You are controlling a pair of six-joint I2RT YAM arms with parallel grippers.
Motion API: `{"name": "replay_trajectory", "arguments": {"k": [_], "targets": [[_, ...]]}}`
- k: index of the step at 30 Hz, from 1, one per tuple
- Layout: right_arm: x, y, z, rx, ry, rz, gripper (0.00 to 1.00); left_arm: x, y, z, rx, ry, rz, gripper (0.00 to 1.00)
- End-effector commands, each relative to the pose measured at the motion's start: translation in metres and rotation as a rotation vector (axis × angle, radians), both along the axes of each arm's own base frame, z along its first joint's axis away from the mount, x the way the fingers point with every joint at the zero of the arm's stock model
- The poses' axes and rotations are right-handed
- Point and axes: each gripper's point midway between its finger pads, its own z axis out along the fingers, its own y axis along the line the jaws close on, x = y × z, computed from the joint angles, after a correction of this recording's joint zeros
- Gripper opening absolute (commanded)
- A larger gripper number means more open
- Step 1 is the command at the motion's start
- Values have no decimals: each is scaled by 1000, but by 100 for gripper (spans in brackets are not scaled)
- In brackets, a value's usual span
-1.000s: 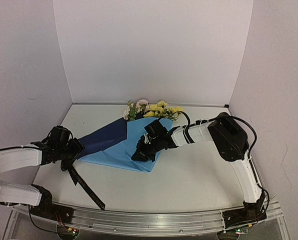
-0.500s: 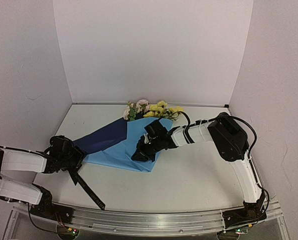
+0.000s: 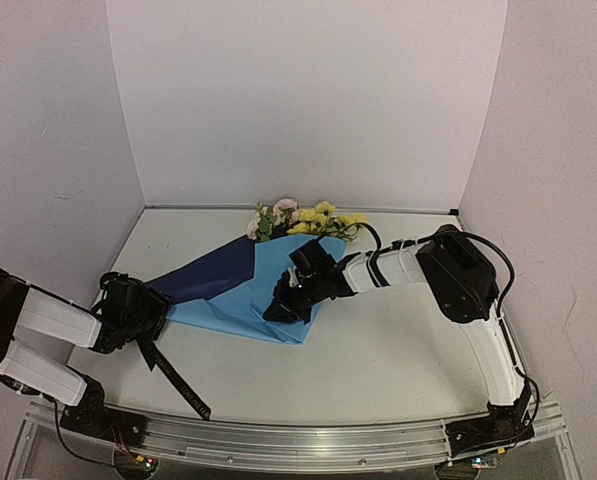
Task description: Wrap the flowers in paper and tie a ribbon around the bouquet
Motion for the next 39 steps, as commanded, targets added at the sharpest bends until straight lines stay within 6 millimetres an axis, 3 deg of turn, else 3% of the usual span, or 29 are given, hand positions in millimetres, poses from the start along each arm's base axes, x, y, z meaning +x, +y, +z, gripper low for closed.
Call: {"name": "replay_trajectory", "arguments": {"k": [1, 12, 25, 32, 39], "targets": [[-26, -49, -90, -265, 130, -52, 7, -2, 2, -4, 16, -41, -32, 65], [-27, -51, -91, -271, 130, -54, 7, -9, 1, 10, 9, -83, -62, 47], [-27, -51, -91, -272, 125, -56, 7, -5, -7, 29, 85, -116, -163, 1], [-26, -57, -93, -292, 119, -74, 7, 7, -12, 71, 168, -192, -236, 0], [-21, -59, -86, -316, 65, -88, 7, 24, -38, 104, 203, -245, -380, 0]]}}
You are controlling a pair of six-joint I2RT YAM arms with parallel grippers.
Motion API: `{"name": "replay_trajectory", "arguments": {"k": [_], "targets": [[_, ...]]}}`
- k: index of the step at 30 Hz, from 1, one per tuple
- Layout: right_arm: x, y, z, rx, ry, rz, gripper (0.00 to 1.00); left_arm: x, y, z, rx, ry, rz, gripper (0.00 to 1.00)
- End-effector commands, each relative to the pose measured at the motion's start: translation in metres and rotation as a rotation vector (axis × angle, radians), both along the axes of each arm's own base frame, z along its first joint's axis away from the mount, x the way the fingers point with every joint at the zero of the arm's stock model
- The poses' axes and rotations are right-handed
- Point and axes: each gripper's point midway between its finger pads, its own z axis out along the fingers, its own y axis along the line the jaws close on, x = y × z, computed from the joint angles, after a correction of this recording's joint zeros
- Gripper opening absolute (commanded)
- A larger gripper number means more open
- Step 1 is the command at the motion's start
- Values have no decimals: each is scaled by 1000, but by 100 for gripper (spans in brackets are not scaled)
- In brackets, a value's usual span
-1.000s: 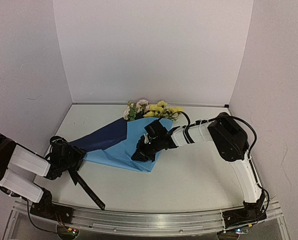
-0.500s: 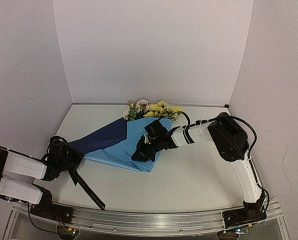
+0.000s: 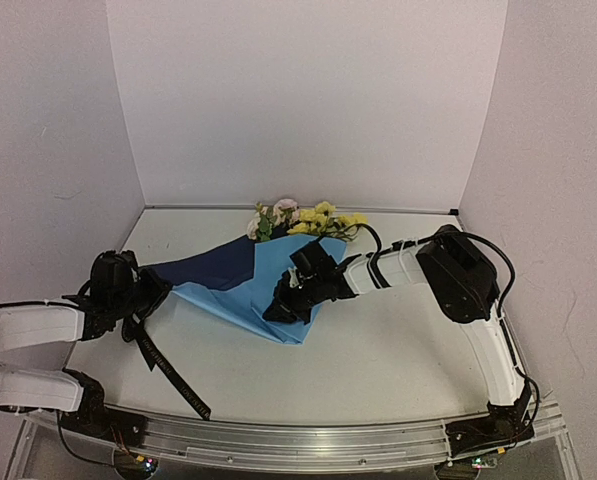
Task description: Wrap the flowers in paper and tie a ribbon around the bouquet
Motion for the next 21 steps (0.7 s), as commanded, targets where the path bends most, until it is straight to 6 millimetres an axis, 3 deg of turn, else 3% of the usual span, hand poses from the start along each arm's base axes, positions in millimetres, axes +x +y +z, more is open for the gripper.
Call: {"name": "replay_trajectory", "arguments": {"k": [1, 7, 12, 21], "targets": [[-20, -59, -84, -326, 72, -84, 7, 16, -19, 32, 56, -64, -113, 0], [-17, -59, -79, -360, 24, -82, 7, 31, -48, 59, 78, -100, -221, 0], [-15, -60, -72, -395, -24, -74, 8, 35, -65, 70, 73, -103, -277, 0], [-12, -61, -62, -484, -104, -59, 8, 48, -114, 103, 77, -151, -415, 0]]}}
